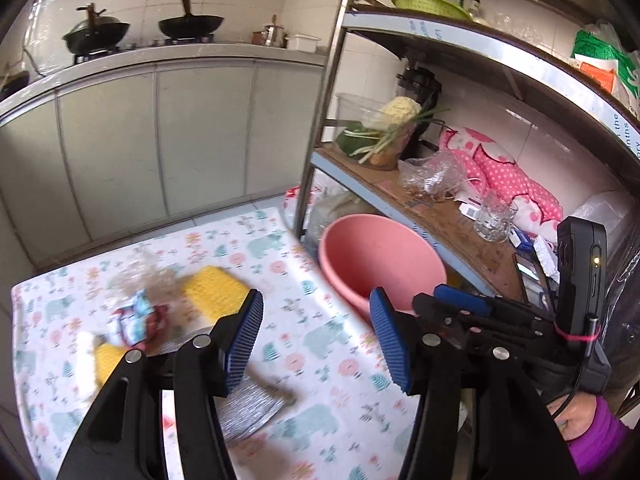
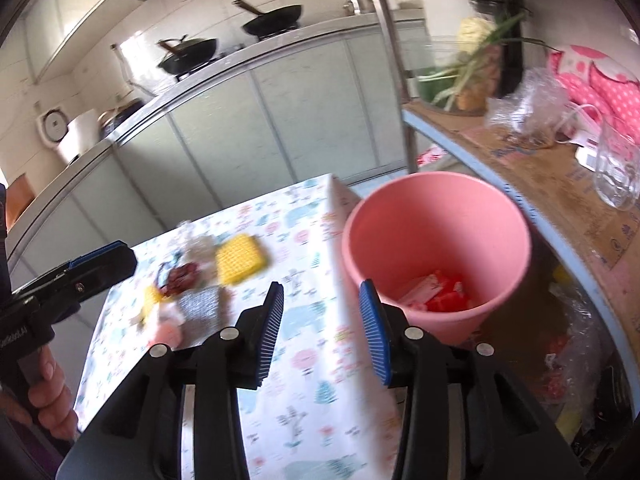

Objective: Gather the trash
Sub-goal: 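Move both open tools back over the table, then grasp the clear plastic bag with the left tool while the right tool grasps the grey mesh scrubber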

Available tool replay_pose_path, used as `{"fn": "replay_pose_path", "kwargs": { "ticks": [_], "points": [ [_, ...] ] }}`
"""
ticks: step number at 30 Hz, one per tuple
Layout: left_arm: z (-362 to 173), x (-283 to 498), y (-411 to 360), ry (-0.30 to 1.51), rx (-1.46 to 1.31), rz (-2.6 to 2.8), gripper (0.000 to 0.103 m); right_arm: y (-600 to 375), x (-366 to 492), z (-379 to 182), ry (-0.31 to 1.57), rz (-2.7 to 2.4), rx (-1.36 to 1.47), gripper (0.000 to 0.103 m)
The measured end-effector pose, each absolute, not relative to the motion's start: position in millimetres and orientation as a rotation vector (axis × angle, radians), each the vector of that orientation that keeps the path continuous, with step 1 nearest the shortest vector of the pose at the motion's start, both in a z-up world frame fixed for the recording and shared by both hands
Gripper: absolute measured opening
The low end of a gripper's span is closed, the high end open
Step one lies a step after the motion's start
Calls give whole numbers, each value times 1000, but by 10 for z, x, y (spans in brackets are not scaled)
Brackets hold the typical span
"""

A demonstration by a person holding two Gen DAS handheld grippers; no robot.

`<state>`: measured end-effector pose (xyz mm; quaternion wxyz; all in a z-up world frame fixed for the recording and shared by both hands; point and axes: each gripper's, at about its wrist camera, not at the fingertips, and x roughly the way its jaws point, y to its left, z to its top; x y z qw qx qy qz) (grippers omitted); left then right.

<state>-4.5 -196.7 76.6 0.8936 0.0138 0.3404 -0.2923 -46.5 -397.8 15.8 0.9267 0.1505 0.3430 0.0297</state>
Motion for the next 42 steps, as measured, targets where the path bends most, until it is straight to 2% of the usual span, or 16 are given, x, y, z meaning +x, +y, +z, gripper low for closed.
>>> {"fn": "replay_pose_path", "kwargs": {
  "ticks": [6,12,25,30,34,39,42],
  "points": [
    [727,-217,-1338,713,4,-504,55,-3694,-509,110,729,127,288,41],
    [482,-362,-914,796,-98,-446,55,-3459,-528,41,759,183,261,41],
    [-286,-440,-1067,945,-20,-391,55,-3190,-498,-148,829,255,252,41],
    [-353,-451,-1006,924,-54,-417,54,-3116,-444,-205,853,270,249,41],
    [-372,-483,-972,923,-82,-454,45,-3076,-398,-236,867,278,249,41],
    [-346,-569,-896,896,-96,-476,23,-2996,-332,-287,892,288,249,41],
    [-300,-617,-792,864,-102,-464,20,-2938,-265,-327,911,292,259,41]
  ]
}}
